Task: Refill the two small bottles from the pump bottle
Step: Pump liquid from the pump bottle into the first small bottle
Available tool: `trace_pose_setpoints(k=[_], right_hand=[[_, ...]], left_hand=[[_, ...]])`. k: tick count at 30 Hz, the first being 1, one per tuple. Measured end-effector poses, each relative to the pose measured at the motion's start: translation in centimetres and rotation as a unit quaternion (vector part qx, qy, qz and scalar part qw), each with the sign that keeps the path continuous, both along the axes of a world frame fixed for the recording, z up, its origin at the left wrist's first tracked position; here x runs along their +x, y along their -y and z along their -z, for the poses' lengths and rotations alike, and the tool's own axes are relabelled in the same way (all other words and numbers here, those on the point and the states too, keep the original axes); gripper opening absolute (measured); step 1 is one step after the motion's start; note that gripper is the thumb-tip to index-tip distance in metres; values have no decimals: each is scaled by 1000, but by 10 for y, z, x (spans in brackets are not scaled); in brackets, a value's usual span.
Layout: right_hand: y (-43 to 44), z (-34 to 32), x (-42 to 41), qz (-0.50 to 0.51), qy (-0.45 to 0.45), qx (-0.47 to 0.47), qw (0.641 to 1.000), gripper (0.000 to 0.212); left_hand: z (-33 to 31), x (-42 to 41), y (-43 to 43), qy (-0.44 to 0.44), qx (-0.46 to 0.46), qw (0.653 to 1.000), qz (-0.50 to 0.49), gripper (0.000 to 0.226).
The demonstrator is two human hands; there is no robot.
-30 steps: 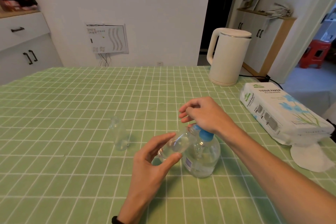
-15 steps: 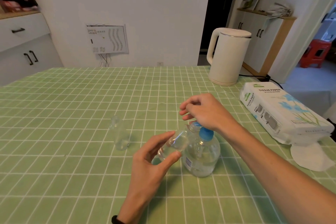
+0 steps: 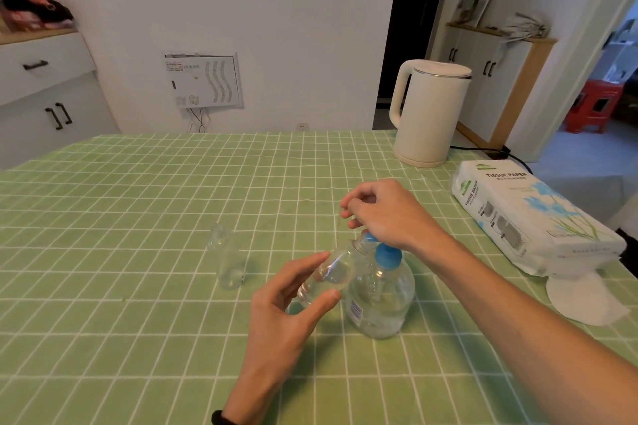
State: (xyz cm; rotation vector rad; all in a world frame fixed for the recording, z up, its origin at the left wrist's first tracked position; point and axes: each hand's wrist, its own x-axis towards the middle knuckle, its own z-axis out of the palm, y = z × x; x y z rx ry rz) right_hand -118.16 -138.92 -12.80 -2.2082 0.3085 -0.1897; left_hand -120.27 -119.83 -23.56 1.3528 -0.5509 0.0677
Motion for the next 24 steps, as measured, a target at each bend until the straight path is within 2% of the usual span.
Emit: trace_pose_setpoints(k=[12,22,24], right_hand=[[0,9,-1,3,-22,20,1000,26],[-1,-2,0,6,-5,-28,1000,23],[-1,0,1,2,-5,-10,1000,24]], left_hand=[[1,0,0,3,13,1000,-3,48],[1,0,-1,-5,15,1000,-1,49],[0,0,-1,-7,7,1000,-2,50]])
